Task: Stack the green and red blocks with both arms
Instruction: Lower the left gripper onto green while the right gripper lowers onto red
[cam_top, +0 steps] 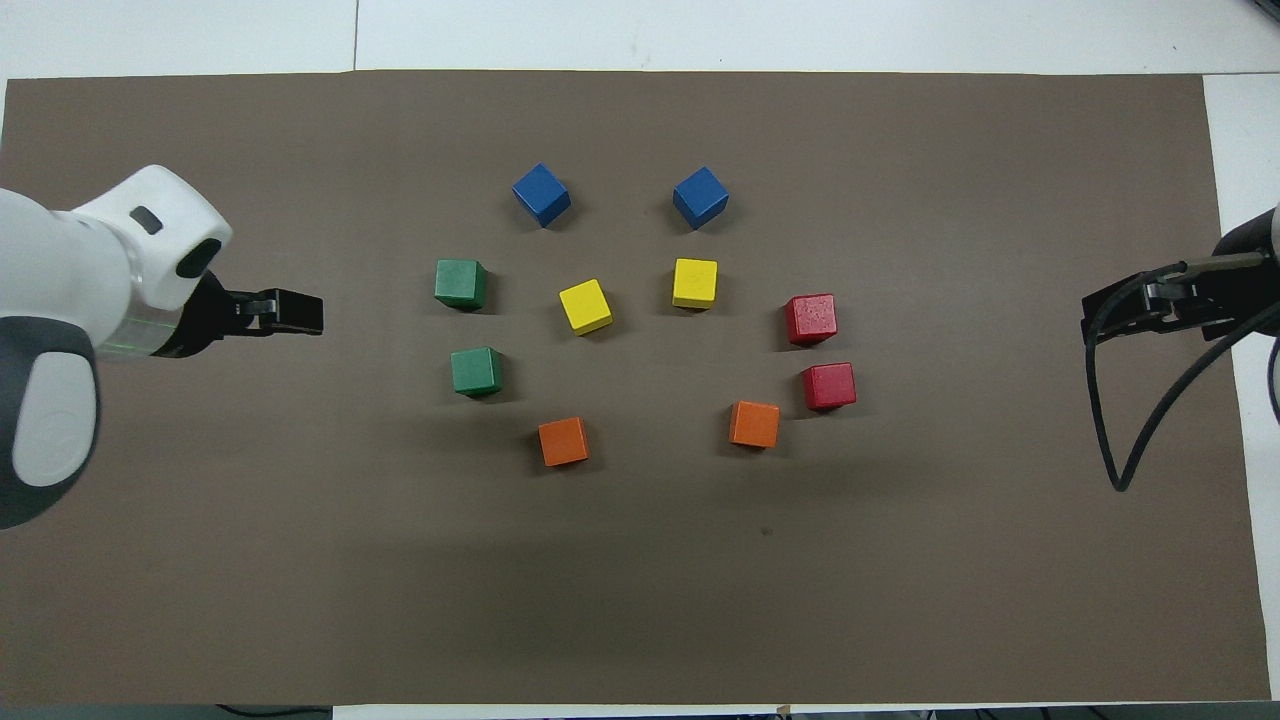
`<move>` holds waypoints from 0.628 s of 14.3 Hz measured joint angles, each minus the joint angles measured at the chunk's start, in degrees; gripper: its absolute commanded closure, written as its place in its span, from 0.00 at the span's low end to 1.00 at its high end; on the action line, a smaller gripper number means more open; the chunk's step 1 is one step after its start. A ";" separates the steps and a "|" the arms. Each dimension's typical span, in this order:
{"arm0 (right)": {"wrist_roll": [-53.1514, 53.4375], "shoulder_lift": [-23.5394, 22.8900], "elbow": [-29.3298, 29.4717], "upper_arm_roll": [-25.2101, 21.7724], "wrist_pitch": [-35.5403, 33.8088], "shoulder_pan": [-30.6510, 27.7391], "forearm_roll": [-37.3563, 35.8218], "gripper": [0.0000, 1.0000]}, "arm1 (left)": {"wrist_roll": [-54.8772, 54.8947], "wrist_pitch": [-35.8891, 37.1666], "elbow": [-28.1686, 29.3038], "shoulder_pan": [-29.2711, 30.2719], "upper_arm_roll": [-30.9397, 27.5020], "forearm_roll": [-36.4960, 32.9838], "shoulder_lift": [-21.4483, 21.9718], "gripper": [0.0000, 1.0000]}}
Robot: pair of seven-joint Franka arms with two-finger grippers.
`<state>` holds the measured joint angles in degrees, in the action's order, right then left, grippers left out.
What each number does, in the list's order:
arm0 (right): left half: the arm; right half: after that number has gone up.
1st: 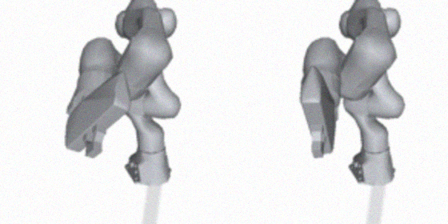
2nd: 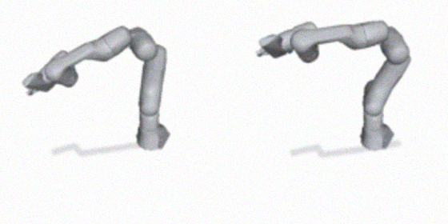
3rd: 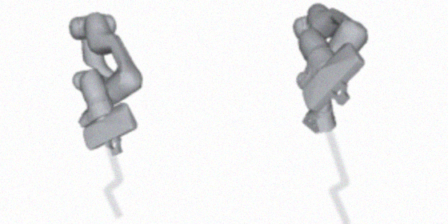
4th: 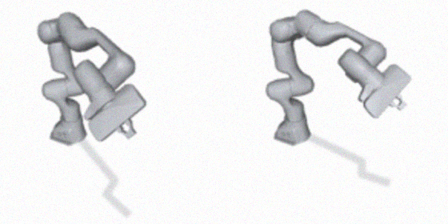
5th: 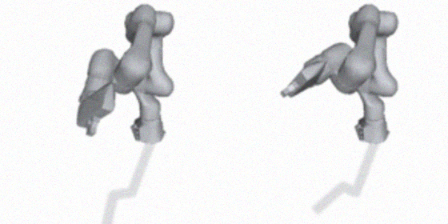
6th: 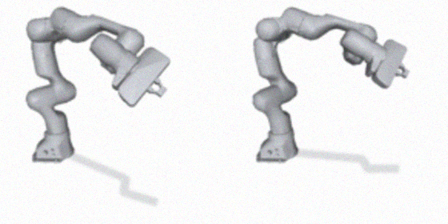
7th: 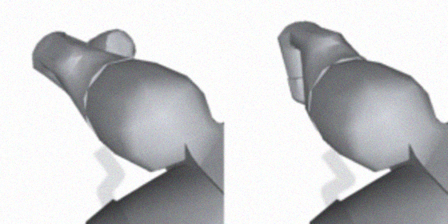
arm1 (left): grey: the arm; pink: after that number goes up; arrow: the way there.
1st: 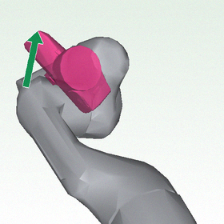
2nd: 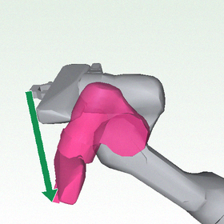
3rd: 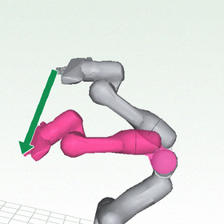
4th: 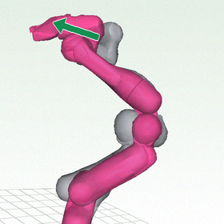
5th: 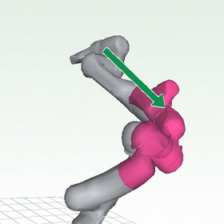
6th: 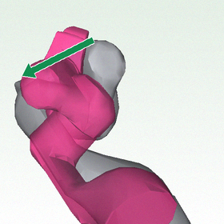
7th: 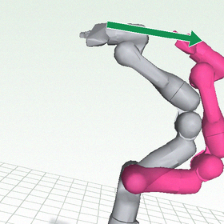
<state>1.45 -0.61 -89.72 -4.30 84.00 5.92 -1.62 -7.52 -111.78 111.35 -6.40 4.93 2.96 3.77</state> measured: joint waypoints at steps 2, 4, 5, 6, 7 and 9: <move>0.06 0.01 -0.18 0.06 0.92 0.71 0.14 0.00 | -0.77 -2.04 2.46 -1.56 -0.01 0.11 -0.03 0.00; 3.47 0.10 -1.91 0.13 4.57 3.39 0.21 0.00 | -2.25 -2.74 3.31 -3.49 0.00 0.15 -0.12 0.00; 6.38 0.19 -3.56 0.19 7.42 5.34 0.21 0.00 | -3.10 -3.26 3.65 -4.46 0.02 0.16 -0.21 0.00; 9.11 0.23 -5.58 0.25 10.77 7.44 0.21 0.00 | -4.02 -3.91 4.01 -5.48 0.01 0.16 -0.38 0.00; 10.95 0.21 -7.46 0.31 13.64 9.08 0.21 0.00 | -4.73 -4.83 4.47 -6.34 0.02 0.16 -0.60 0.00; 13.68 -0.13 -11.53 0.36 19.27 11.72 0.27 0.00 | -6.09 -8.89 6.61 -7.81 0.01 0.17 -1.41 0.00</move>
<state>15.13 -0.75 -101.25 -3.94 103.27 17.64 -1.35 -13.61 -120.67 117.96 -14.21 4.93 3.13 2.36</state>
